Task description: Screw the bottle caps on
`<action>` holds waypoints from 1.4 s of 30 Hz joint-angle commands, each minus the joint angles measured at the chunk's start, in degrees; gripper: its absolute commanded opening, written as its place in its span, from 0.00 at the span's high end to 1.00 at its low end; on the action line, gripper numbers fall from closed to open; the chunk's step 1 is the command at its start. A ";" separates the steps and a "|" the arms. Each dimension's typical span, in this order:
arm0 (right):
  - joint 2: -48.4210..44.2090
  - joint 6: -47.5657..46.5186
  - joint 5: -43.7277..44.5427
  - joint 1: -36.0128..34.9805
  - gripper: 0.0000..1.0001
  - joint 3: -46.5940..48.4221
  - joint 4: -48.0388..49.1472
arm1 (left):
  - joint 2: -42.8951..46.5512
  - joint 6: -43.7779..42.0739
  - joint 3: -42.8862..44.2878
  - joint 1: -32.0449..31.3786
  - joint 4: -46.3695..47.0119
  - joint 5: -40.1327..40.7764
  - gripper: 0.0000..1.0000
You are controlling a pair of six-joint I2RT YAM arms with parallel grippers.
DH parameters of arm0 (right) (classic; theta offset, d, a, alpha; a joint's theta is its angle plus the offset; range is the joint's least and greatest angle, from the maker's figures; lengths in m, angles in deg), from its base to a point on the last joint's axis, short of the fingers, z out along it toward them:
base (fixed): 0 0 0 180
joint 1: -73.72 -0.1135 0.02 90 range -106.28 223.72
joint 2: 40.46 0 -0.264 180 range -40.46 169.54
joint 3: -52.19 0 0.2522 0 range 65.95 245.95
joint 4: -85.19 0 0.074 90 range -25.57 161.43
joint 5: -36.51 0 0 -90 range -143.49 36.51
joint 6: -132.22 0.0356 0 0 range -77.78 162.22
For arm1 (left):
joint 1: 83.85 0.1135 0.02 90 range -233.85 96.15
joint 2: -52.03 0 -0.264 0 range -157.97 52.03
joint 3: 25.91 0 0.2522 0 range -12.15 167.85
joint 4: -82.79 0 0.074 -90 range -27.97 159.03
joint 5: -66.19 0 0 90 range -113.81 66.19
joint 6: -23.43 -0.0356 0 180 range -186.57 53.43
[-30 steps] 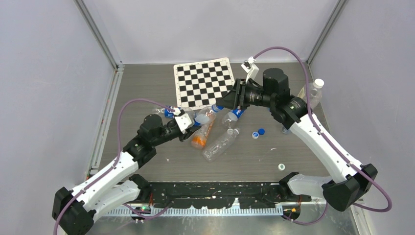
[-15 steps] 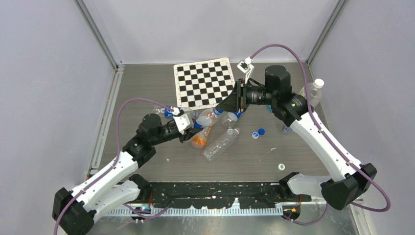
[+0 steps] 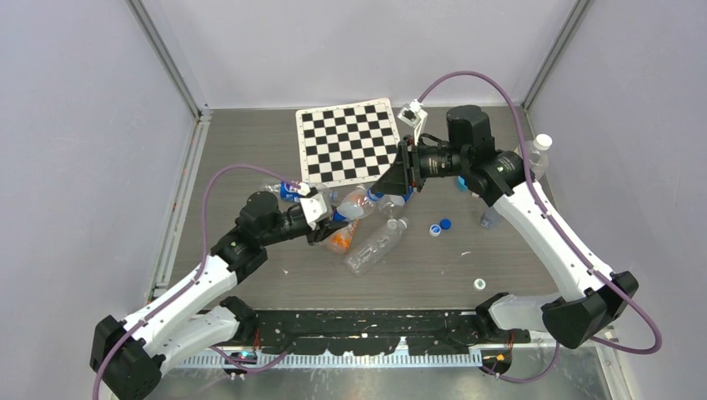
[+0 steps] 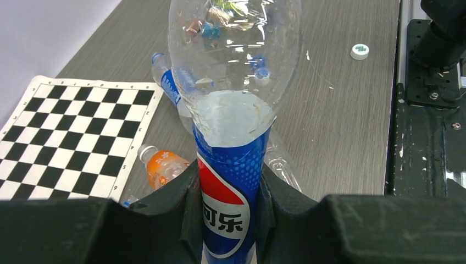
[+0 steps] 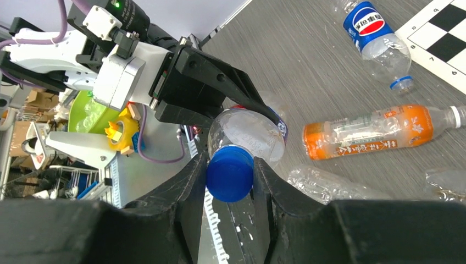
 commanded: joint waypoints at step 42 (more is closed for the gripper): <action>-1.70 -11.30 3.21 -5.33 1.00 0.73 -8.65 | -1.48 6.62 4.36 0.11 4.22 -0.23 0.67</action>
